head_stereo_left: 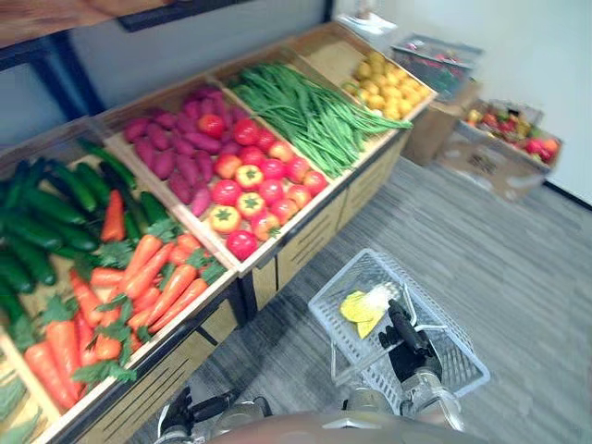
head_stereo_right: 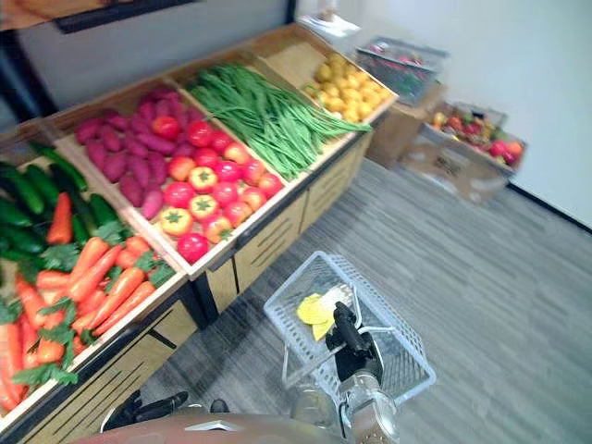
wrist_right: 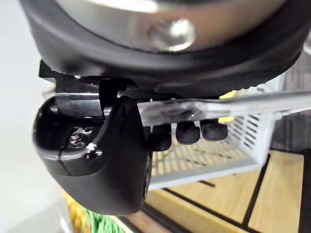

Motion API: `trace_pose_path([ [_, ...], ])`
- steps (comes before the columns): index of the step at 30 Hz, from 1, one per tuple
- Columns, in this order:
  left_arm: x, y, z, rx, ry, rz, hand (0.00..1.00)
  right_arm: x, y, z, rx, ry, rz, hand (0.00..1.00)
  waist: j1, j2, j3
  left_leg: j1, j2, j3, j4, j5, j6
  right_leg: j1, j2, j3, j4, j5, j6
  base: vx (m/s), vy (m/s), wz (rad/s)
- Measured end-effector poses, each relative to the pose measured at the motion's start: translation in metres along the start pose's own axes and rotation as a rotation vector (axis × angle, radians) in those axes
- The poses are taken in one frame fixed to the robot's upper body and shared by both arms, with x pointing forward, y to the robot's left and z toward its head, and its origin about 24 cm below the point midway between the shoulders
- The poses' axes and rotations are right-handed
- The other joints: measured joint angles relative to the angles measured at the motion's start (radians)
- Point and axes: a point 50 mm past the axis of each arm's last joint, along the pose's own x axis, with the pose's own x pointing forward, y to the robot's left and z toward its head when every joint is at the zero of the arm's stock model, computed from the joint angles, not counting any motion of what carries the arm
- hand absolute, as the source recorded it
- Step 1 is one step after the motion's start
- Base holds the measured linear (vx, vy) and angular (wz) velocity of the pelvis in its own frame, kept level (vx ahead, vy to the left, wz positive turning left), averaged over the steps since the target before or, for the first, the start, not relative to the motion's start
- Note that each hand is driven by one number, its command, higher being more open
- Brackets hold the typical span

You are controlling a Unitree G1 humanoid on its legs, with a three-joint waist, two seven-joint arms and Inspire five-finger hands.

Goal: Pick vegetable in the basket

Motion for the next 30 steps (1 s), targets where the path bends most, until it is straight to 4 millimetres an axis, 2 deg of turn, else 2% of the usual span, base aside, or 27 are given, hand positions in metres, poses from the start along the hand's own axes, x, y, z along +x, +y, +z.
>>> trace_pose_path([
  [3,0.0,0.0,0.003,0.0,-0.012,-0.006,1.0,0.007,0.007,0.002,-0.005,-0.001,0.027,0.0,0.006,0.01,0.006,-0.016,0.031,-0.07,0.07,-0.032,-0.02,-0.036,0.037,0.061,-0.084,-0.014,0.007,0.11,-0.048,0.79],
  [4,0.001,0.001,0.004,0.003,-0.015,-0.004,1.0,0.009,0.01,0.001,-0.007,0.005,0.035,0.0,0.007,0.009,0.006,-0.017,0.041,-0.106,0.086,-0.041,-0.031,-0.047,0.066,0.111,-0.143,-0.011,0.011,0.1,-0.132,0.78],
  [6,0.001,0.002,0.005,0.005,-0.016,-0.003,1.0,0.007,0.008,-0.001,-0.007,0.01,0.04,0.0,0.003,0.006,0.007,-0.015,0.046,-0.179,0.106,-0.055,-0.055,-0.045,0.111,0.21,-0.235,0.003,0.034,0.14,-0.23,1.04],
  [7,0.001,0.002,0.005,0.005,-0.016,-0.002,1.0,0.007,0.007,-0.001,-0.007,0.011,0.04,0.0,0.004,0.002,0.007,-0.016,0.043,-0.197,0.114,-0.059,-0.063,-0.042,0.116,0.231,-0.251,0.009,0.043,0.18,-0.443,1.3],
  [8,0.002,0.005,0.008,0.007,-0.022,0.003,1.0,0.001,-0.003,-0.004,0.0,0.026,-0.003,0.0,0.008,-0.033,0.011,-0.017,0.009,-0.251,0.133,-0.076,-0.093,-0.033,0.103,0.254,-0.295,0.071,0.081,0.13,-0.348,1.06],
  [9,0.002,0.007,0.009,0.01,-0.026,0.005,1.0,-0.002,-0.007,-0.006,0.007,0.032,-0.019,0.0,0.008,-0.052,0.012,-0.018,-0.008,-0.268,0.139,-0.083,-0.104,-0.029,0.093,0.253,-0.301,0.109,0.086,0.13,-0.479,1.05],
  [10,0.003,0.009,0.01,0.004,-0.022,0.01,1.0,-0.004,-0.013,-0.005,0.011,0.029,-0.039,0.0,0.008,-0.059,0.006,-0.027,-0.01,-0.293,0.155,-0.099,-0.123,-0.015,0.079,0.23,-0.3,0.04,0.104,0.05,-0.325,0.66],
  [11,0.004,0.0,0.008,-0.022,-0.01,-0.012,1.0,-0.002,-0.015,0.002,0.009,0.007,-0.049,0.0,0.002,-0.008,0.006,-0.053,0.025,-0.323,0.173,-0.11,-0.14,-0.01,0.106,0.186,-0.321,0.036,0.097,0.05,-0.427,0.62],
  [12,0.003,-0.006,0.005,-0.032,0.0,-0.037,1.0,-0.002,-0.018,0.007,0.002,-0.008,-0.051,0.0,-0.009,0.008,0.003,-0.064,0.045,-0.342,0.167,-0.108,-0.149,-0.009,0.122,0.159,-0.334,0.039,0.09,0.04,-0.287,0.49],
  [14,0.002,-0.012,0.001,-0.043,0.014,-0.069,1.0,-0.001,-0.021,0.012,-0.014,-0.009,-0.058,0.0,-0.005,0.037,-0.002,-0.05,0.077,-0.367,0.117,-0.086,-0.177,0.011,0.147,0.123,-0.351,0.045,0.08,0.06,-0.233,0.41],
  [15,0.001,-0.012,0.0,-0.057,0.019,-0.074,1.0,-0.004,-0.026,0.01,-0.011,0.0,-0.075,0.0,-0.003,0.038,-0.001,-0.027,0.091,-0.377,0.078,-0.068,-0.189,0.026,0.16,0.106,-0.358,0.045,0.079,0.05,-0.199,0.36],
  [17,0.001,-0.01,-0.003,-0.096,0.028,-0.07,1.0,-0.004,-0.026,0.01,-0.008,0.0,-0.075,0.0,-0.006,0.033,0.0,-0.01,0.103,-0.386,0.036,-0.045,-0.199,0.032,0.167,0.089,-0.36,0.045,0.079,0.0,-0.12,0.24],
  [18,0.001,-0.006,-0.003,-0.112,0.031,-0.06,1.0,-0.003,-0.024,0.011,-0.005,-0.003,-0.069,0.0,-0.006,0.025,-0.008,-0.01,0.104,-0.397,0.002,-0.019,-0.201,0.036,0.167,0.073,-0.383,0.053,0.067,-0.01,-0.093,0.27],
  [21,0.0,0.0,-0.008,-0.193,0.047,-0.033,1.0,-0.003,-0.025,0.007,0.002,0.007,-0.075,0.0,-0.002,0.002,-0.016,-0.01,0.102,-0.416,-0.035,0.011,-0.202,0.053,0.159,0.058,-0.427,0.071,0.048,-0.01,-0.015,0.22],
  [24,-0.002,0.004,-0.014,-0.252,0.071,-0.006,1.0,-0.001,-0.025,0.003,0.012,0.022,-0.086,0.0,-0.001,-0.01,-0.028,-0.009,0.09,-0.427,-0.05,0.026,-0.199,0.065,0.146,0.047,-0.449,0.082,0.053,-0.02,0.054,0.19],
  [27,-0.002,0.014,-0.015,-0.458,0.065,0.082,1.0,-0.001,-0.028,-0.002,0.021,0.035,-0.101,0.0,-0.001,-0.014,-0.031,-0.01,0.073,-0.448,-0.052,0.038,-0.196,0.085,0.129,0.029,-0.467,0.091,0.06,-0.02,0.053,0.22],
  [29,-0.002,0.026,-0.01,-0.62,0.03,0.166,1.0,-0.001,-0.031,-0.004,0.023,0.043,-0.121,0.0,-0.004,-0.014,-0.031,-0.01,0.066,-0.465,-0.06,0.049,-0.194,0.096,0.121,0.011,-0.476,0.095,0.061,-0.04,0.047,0.24],
  [30,-0.003,0.039,-0.005,-0.733,-0.012,0.233,1.0,-0.001,-0.033,-0.005,0.024,0.05,-0.13,0.0,0.0,-0.012,-0.033,-0.01,0.065,-0.47,-0.069,0.057,-0.194,0.096,0.12,0.008,-0.48,0.1,0.06,-0.04,0.033,0.12],
])
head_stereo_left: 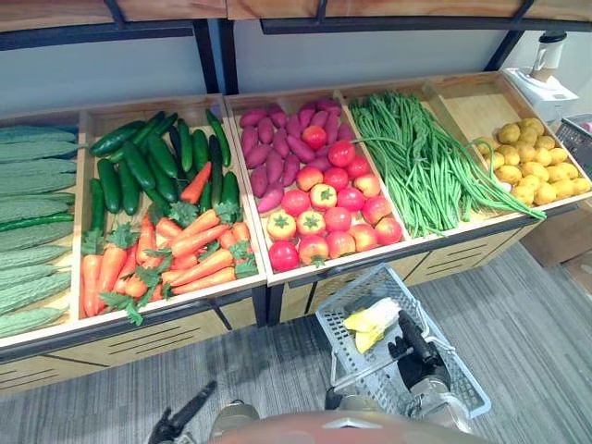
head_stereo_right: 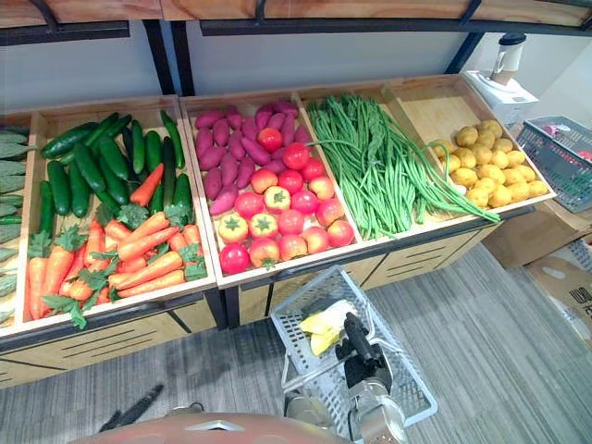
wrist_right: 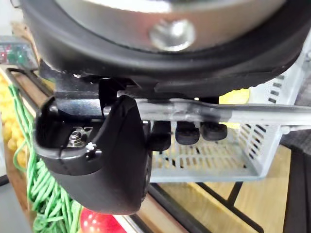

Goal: Pick vegetable in the basket

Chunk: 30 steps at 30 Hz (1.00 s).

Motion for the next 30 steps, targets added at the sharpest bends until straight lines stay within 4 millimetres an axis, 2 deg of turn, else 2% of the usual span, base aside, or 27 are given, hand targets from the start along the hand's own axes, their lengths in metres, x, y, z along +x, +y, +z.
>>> trace_pose_path([
  [3,0.001,0.022,0.026,-0.237,-0.121,0.13,1.0,0.001,-0.001,-0.002,0.001,0.009,-0.007,0.0,0.01,0.008,0.001,0.0,0.0,-0.001,-0.001,0.004,-0.001,0.0,0.0,0.0,-0.001,0.003,-0.002,-0.05,0.025,0.01],
  [4,0.001,0.035,0.036,-0.339,-0.173,0.193,1.0,0.001,-0.002,-0.002,0.001,0.008,-0.01,0.0,0.015,0.003,-0.004,0.0,0.0,-0.001,-0.001,0.004,-0.001,0.002,0.001,0.0,-0.001,0.004,-0.002,-0.04,0.02,0.0],
  [5,-0.001,0.048,0.046,-0.429,-0.219,0.261,1.0,0.001,-0.004,-0.001,0.003,0.007,-0.018,0.0,0.022,0.015,-0.001,0.0,0.0,-0.001,-0.001,0.004,-0.001,0.001,0.001,0.0,-0.002,0.005,-0.003,-0.04,0.02,0.0],
  [9,-0.014,0.09,0.071,-0.689,-0.367,0.486,1.0,0.0,-0.01,-0.005,0.004,0.022,-0.047,0.0,0.032,0.016,-0.024,-0.001,-0.006,-0.003,-0.002,0.003,-0.001,0.001,0.003,0.001,-0.002,0.004,-0.004,-0.01,0.004,0.0],
  [10,-0.017,0.095,0.076,-0.721,-0.394,0.521,1.0,-0.001,-0.01,-0.006,0.004,0.023,-0.051,0.0,0.035,0.016,-0.026,-0.001,-0.006,-0.003,-0.001,0.002,-0.001,0.001,0.003,0.001,-0.002,0.004,-0.004,0.0,0.0,0.0],
  [12,-0.031,0.104,0.107,-0.829,-0.533,0.616,1.0,-0.002,-0.011,-0.007,0.002,0.021,-0.06,0.0,0.051,0.013,-0.028,-0.005,-0.006,-0.002,0.003,-0.005,0.002,-0.003,0.004,0.003,-0.003,0.002,-0.007,0.0,0.0,0.0],
  [14,-0.044,0.103,0.134,-0.802,-0.649,0.624,1.0,-0.003,-0.011,-0.008,-0.001,0.022,-0.062,0.0,0.054,0.011,-0.03,-0.005,-0.006,-0.002,0.008,-0.01,0.0,-0.003,0.007,0.004,-0.003,-0.002,-0.013,0.0,0.0,0.0],
  [16,-0.077,0.089,0.187,-0.674,-0.92,0.568,1.0,-0.004,-0.013,-0.009,-0.003,0.017,-0.066,0.0,0.064,0.012,-0.033,-0.016,-0.004,0.0,0.028,-0.021,0.0,-0.004,0.009,0.006,-0.006,-0.002,-0.013,0.0,0.014,-0.04],
  [18,-0.101,0.073,0.22,-0.53,-1.104,0.516,1.0,-0.005,-0.014,-0.009,-0.005,0.012,-0.068,0.0,0.065,0.018,-0.038,-0.022,-0.004,0.003,0.043,-0.03,0.0,-0.005,0.011,0.009,-0.008,0.0,-0.011,0.01,0.025,-0.08],
  [19,-0.118,0.057,0.242,-0.429,-1.234,0.465,1.0,-0.006,-0.014,-0.009,-0.011,0.01,-0.069,0.0,0.061,0.026,-0.05,-0.022,-0.004,0.011,0.047,-0.033,0.002,-0.006,0.013,0.017,-0.009,0.004,-0.007,0.05,0.011,-0.21],
  [20,-0.13,0.043,0.256,-0.346,-1.321,0.416,1.0,-0.007,-0.015,-0.008,-0.016,0.006,-0.069,0.0,0.059,0.034,-0.064,-0.023,-0.004,0.024,0.05,-0.036,0.003,-0.01,0.017,0.03,-0.013,0.009,-0.006,0.05,0.011,-0.25],
  [22,-0.139,0.025,0.267,-0.247,-1.394,0.353,1.0,-0.007,-0.014,-0.004,-0.044,-0.005,-0.061,0.0,0.049,0.041,-0.072,-0.023,-0.006,0.035,0.058,-0.043,0.004,-0.011,0.017,0.04,-0.016,0.014,-0.006,0.04,0.023,-0.23],
  [25,-0.147,-0.018,0.282,-0.116,-1.454,0.124,1.0,-0.006,-0.009,0.004,-0.071,-0.029,-0.035,0.0,0.042,0.059,-0.074,-0.021,-0.008,0.06,0.057,-0.047,0.006,-0.022,0.016,0.064,-0.02,0.02,-0.004,0.02,0.038,-0.23],
  [26,-0.151,-0.04,0.289,-0.005,-1.481,0.018,1.0,-0.006,-0.007,0.006,-0.087,-0.028,-0.022,0.0,0.031,0.059,-0.074,-0.019,-0.007,0.065,0.057,-0.05,0.009,-0.023,0.018,0.069,-0.021,0.021,-0.004,0.02,0.018,-0.11],
  [30,-0.167,-0.082,0.299,0.252,-1.538,-0.237,1.0,-0.004,0.0,0.015,-0.105,-0.049,0.034,0.0,0.019,0.052,-0.075,-0.018,-0.004,0.101,0.056,-0.055,0.013,-0.04,0.02,0.1,-0.027,0.031,-0.005,0.03,0.028,-0.26],
])
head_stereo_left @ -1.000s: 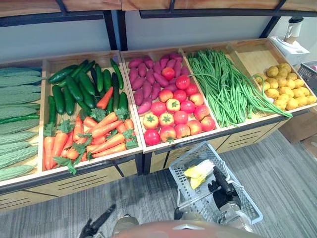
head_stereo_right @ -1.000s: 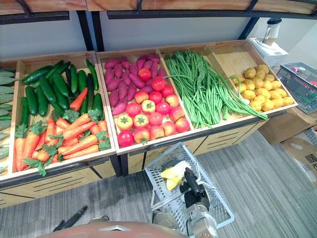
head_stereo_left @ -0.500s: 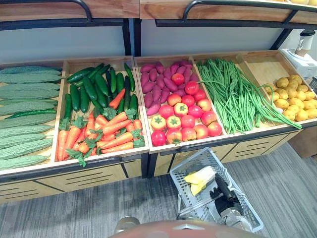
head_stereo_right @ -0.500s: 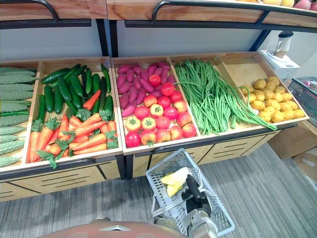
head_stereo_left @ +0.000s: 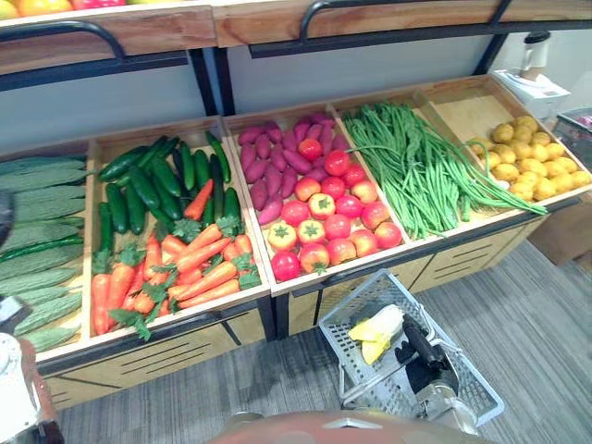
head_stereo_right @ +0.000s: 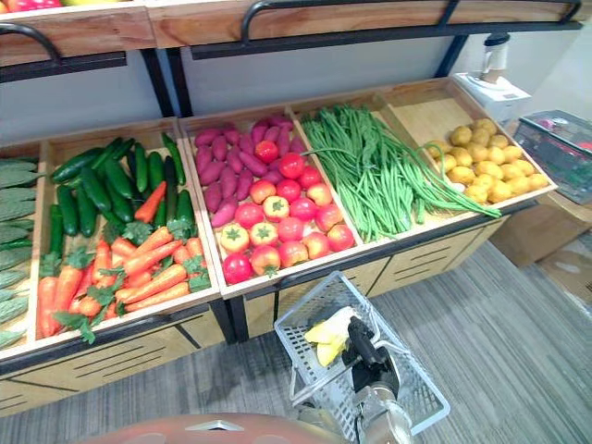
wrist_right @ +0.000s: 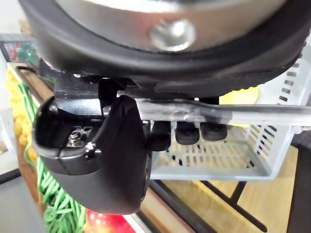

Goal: Pick vegetable in the basket

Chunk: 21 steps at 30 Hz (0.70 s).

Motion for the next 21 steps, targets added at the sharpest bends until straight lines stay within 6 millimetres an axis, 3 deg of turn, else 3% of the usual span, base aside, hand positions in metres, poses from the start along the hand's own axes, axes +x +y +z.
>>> trace_pose_path([
  [5,0.019,-0.04,0.023,0.023,-0.103,-0.31,1.0,0.002,0.003,0.007,-0.057,-0.012,0.041,0.0,-0.003,0.003,0.001,0.003,-0.006,0.028,-0.003,0.0,0.001,-0.01,-0.001,0.033,-0.011,0.007,0.002,0.03,0.026,-0.17],
  [8,0.019,-0.053,0.025,0.044,-0.111,-0.411,1.0,0.001,0.004,0.005,-0.059,-0.007,0.051,0.0,-0.005,0.003,0.001,0.004,-0.006,0.037,-0.004,0.0,0.001,-0.014,0.0,0.042,-0.011,0.008,0.003,0.01,0.015,-0.1],
  [16,-0.009,-0.093,-0.005,0.169,0.012,-0.7,1.0,0.0,0.006,0.001,-0.09,0.008,0.074,0.0,0.0,0.002,0.0,0.016,-0.006,0.059,-0.016,0.0,0.001,-0.015,0.001,0.064,-0.017,0.016,0.003,-0.01,0.016,-0.07],
  [21,-0.023,-0.103,-0.018,0.236,0.072,-0.808,1.0,-0.001,0.008,-0.003,-0.091,0.02,0.084,0.0,-0.001,0.0,0.0,0.016,-0.007,0.064,-0.017,0.0,0.001,-0.014,0.001,0.069,-0.027,0.023,0.004,-0.01,0.011,-0.04],
])
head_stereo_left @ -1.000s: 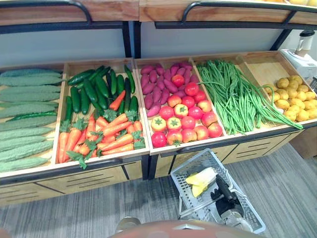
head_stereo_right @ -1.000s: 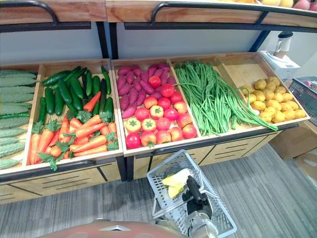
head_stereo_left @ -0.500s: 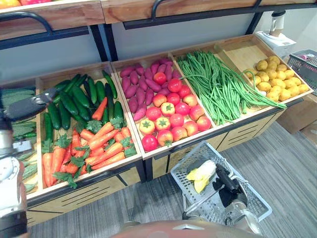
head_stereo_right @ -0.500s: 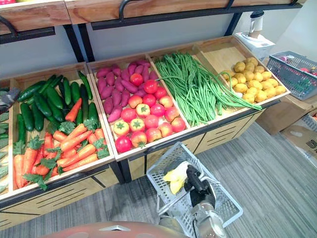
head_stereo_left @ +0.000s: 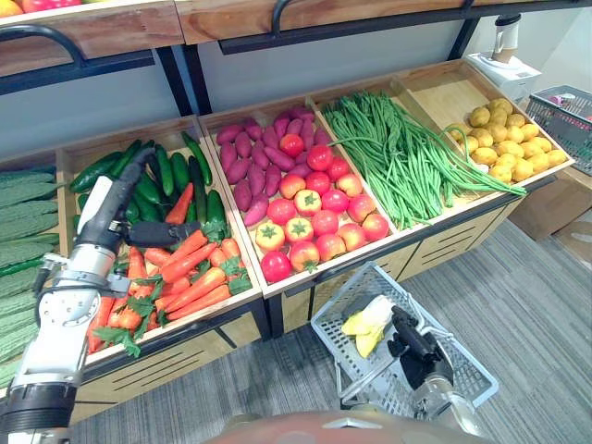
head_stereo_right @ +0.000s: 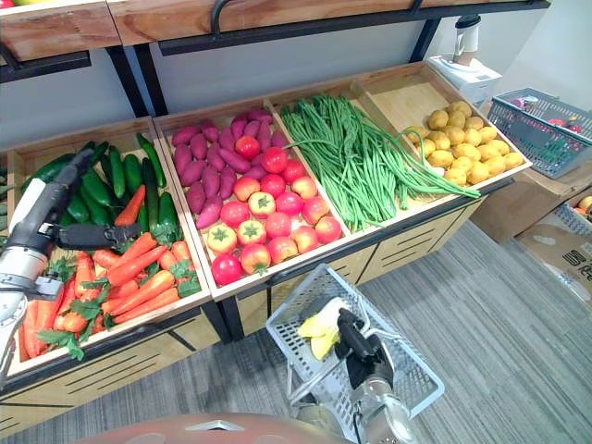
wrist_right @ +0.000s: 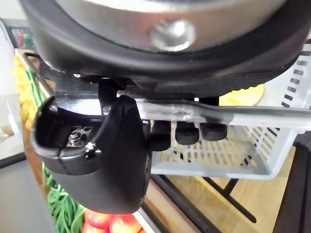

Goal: Pick vegetable in the basket

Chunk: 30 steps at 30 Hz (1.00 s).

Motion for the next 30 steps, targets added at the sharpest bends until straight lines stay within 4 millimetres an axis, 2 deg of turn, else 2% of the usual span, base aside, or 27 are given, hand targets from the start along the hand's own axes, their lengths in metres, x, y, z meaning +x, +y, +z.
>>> trace_pose_path([
  [7,-0.005,-0.013,-0.019,-0.057,0.097,-0.012,1.0,0.0,0.0,-0.001,0.003,0.003,0.0,0.0,0.0,-0.003,0.0,0.001,0.0,0.001,0.0,0.0,0.0,0.0,0.0,0.001,0.0,0.001,0.0,0.0,0.0,0.0],
  [11,-0.008,-0.016,-0.028,-0.033,0.153,-0.023,1.0,0.0,0.001,-0.002,0.008,0.007,0.001,0.0,-0.001,-0.011,0.002,0.001,0.0,0.003,0.0,0.0,0.0,0.0,0.0,0.003,-0.001,0.002,0.0,0.0,0.0,0.0],
  [17,-0.01,-0.023,-0.033,-0.037,0.18,-0.026,1.0,-0.002,0.001,-0.005,0.011,0.016,0.014,0.0,0.001,-0.017,0.006,0.0,0.002,0.017,-0.001,-0.001,-0.001,-0.006,0.003,0.015,-0.007,0.007,-0.002,0.0,0.008,-0.07],
  [21,-0.012,-0.025,-0.039,-0.044,0.217,-0.027,1.0,-0.001,0.004,-0.006,0.011,0.032,0.03,0.0,0.004,-0.015,0.014,-0.002,0.011,0.056,0.0,-0.008,0.0,-0.016,0.015,0.052,-0.036,0.033,-0.005,-0.01,0.022,-0.28],
  [24,-0.013,-0.033,-0.041,-0.081,0.226,-0.028,1.0,-0.003,0.007,-0.008,0.011,0.034,0.041,0.0,-0.011,-0.009,0.029,-0.001,0.017,0.067,0.002,-0.015,-0.001,-0.02,0.024,0.063,-0.037,0.033,-0.005,0.02,0.007,-0.14],
  [30,-0.016,-0.037,-0.05,-0.095,0.268,-0.031,1.0,-0.002,0.012,-0.009,0.028,0.028,0.053,0.0,-0.023,-0.006,0.049,-0.002,0.033,0.101,0.017,-0.034,-0.007,-0.032,0.037,0.093,-0.039,0.035,-0.008,0.03,0.018,-0.18],
])
